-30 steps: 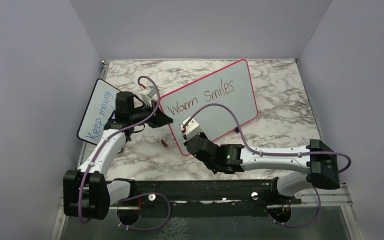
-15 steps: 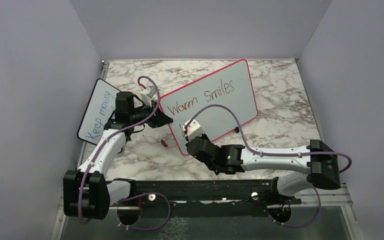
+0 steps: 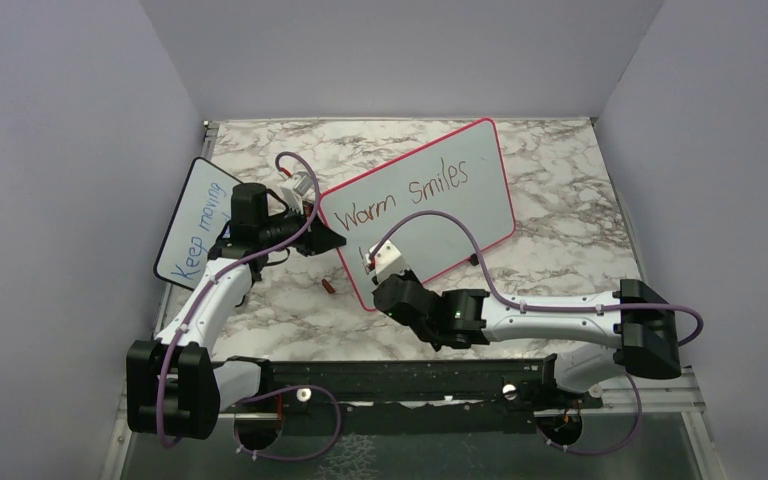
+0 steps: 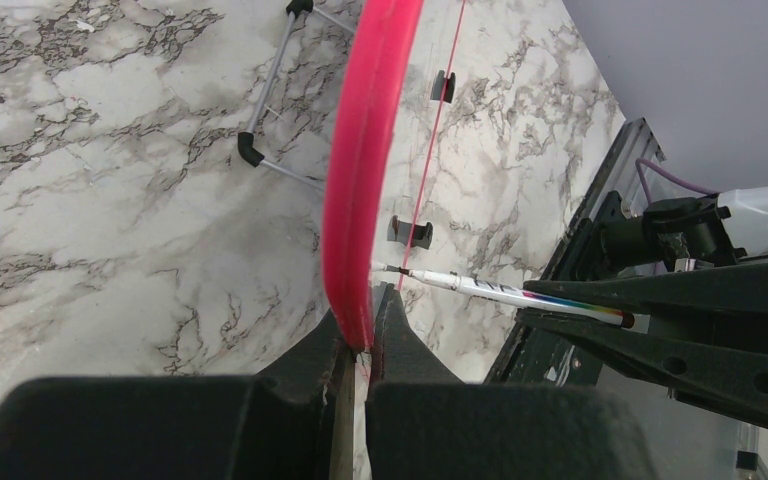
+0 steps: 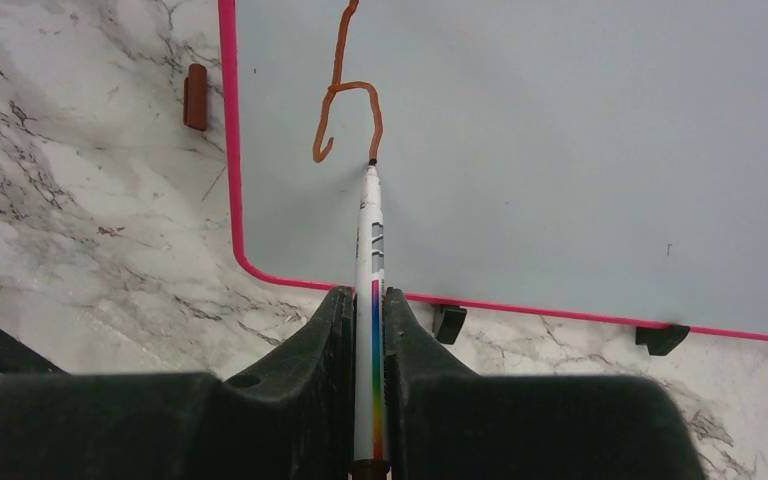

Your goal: Write a sentence on the whiteboard

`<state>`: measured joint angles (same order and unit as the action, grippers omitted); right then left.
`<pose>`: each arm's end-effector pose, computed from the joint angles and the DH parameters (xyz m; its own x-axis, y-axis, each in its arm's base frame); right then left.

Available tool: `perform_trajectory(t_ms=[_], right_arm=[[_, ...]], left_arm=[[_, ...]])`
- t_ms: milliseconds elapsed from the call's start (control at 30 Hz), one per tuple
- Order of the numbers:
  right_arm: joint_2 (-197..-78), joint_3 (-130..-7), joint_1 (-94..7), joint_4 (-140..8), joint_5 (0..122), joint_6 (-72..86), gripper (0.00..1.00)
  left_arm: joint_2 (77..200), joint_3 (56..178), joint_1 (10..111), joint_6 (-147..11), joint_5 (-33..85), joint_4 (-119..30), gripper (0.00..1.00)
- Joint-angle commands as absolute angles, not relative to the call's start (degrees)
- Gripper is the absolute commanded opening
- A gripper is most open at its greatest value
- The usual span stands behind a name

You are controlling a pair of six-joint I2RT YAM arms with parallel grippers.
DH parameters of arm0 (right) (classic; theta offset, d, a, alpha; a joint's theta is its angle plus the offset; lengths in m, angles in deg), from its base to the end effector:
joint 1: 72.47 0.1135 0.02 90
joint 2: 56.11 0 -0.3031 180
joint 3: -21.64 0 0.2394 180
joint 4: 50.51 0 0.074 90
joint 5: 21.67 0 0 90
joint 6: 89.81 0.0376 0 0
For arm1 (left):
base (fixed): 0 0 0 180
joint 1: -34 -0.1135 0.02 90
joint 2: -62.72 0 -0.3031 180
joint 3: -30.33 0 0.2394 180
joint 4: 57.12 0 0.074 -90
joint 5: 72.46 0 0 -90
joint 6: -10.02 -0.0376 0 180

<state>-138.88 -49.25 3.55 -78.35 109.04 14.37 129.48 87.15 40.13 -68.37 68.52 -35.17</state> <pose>0.0951 0.2803 0.2994 -0.3002 -0.4371 -0.8478 -0.5578 0.8014 -0.2157 0.2148 -0.0524 0.2991 -0.6600 -0.0565 -0.7491 0.6026 0.5555 -0.5729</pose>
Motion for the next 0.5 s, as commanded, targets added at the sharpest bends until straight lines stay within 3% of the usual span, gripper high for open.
perform_trajectory(t_ms=[0, 467], right_arm=[[-137.9, -48.3, 3.3, -78.6, 108.9, 15.0, 0.00], [-132.6, -44.6, 2.2, -70.8, 111.1, 12.4, 0.00]], left_arm=[[130.2, 85.6, 39.7, -71.4, 60.9, -32.5, 0.00], [129.9, 85.4, 39.7, -71.4, 60.9, -32.5, 0.00]])
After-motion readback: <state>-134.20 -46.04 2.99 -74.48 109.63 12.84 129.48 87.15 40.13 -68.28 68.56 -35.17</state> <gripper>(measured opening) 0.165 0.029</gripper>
